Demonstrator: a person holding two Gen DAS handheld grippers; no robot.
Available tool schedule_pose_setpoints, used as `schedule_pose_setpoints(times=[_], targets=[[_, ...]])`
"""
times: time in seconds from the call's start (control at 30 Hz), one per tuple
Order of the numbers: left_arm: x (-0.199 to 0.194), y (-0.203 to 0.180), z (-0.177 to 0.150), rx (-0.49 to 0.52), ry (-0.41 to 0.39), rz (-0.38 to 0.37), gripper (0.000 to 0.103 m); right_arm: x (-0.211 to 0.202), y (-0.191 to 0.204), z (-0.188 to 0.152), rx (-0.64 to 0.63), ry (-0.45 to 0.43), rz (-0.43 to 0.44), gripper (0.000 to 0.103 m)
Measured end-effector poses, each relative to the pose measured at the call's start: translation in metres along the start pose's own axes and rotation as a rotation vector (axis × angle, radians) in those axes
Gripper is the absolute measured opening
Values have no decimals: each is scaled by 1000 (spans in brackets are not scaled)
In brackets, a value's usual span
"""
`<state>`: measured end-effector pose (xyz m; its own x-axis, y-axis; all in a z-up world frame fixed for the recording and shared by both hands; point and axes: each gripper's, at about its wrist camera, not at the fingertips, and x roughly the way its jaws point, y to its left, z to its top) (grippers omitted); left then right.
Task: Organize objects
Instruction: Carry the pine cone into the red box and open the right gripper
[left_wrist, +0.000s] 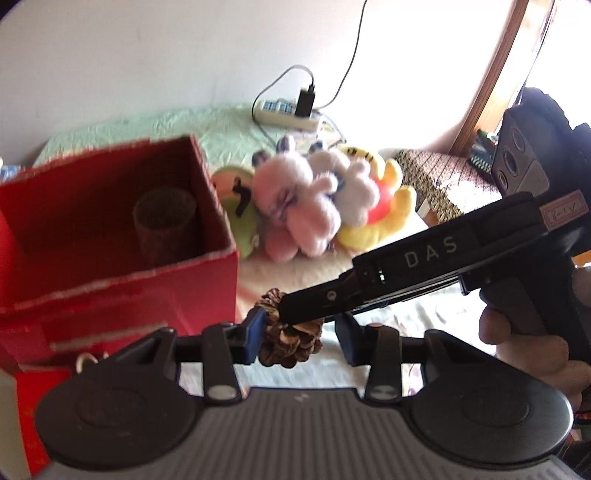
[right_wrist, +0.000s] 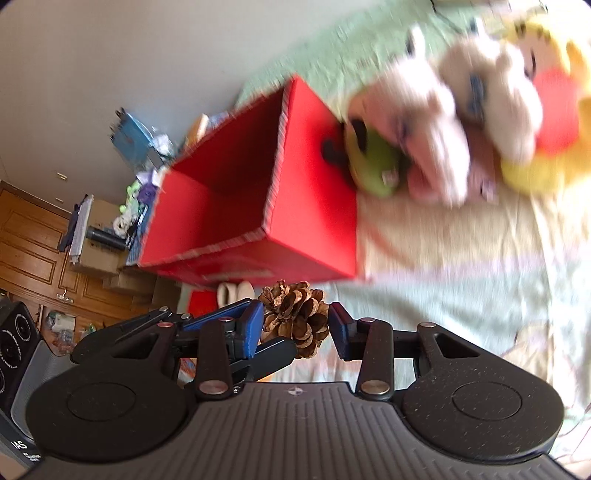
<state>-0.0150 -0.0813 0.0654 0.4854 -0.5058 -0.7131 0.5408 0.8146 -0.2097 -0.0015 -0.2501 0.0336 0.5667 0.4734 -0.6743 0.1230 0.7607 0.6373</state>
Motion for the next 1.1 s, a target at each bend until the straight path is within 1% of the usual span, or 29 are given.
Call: schedule_pose_setpoints(times=[0.13,0.23,0.3,0.4,0.53,0.63,0.77,0.93,1.07,1.1], targets=[[-13,3,18,24,-55,1,42,0,19,15,-36,-56,-2,42],[-22,16,32,40,-95,-1,42,3,39,30,-88,-97,-18,42],[-26,28,41,40,-115,-5,42,10,53,40,-111,-108,-32,42],[-29,50,53,25,-128,-14,43,22,68,55,-154,-100,-68,42],[-20,84,59,-26,-117,-54,42,46,86,69,-213,-67,-150,42],[-9,106,56,-64,-109,-85,42,65,90,75,-215,-37,-200,42],[10,132,51,-123,-68,-141,42,89,93,80,-221,17,-276,42],[31,155,44,-171,-12,-206,42,115,106,81,-280,85,-388,41],[48,164,42,-180,32,-235,42,133,112,83,-332,162,-474,41],[51,164,41,-177,42,-240,42,138,112,84,-339,182,-491,39]])
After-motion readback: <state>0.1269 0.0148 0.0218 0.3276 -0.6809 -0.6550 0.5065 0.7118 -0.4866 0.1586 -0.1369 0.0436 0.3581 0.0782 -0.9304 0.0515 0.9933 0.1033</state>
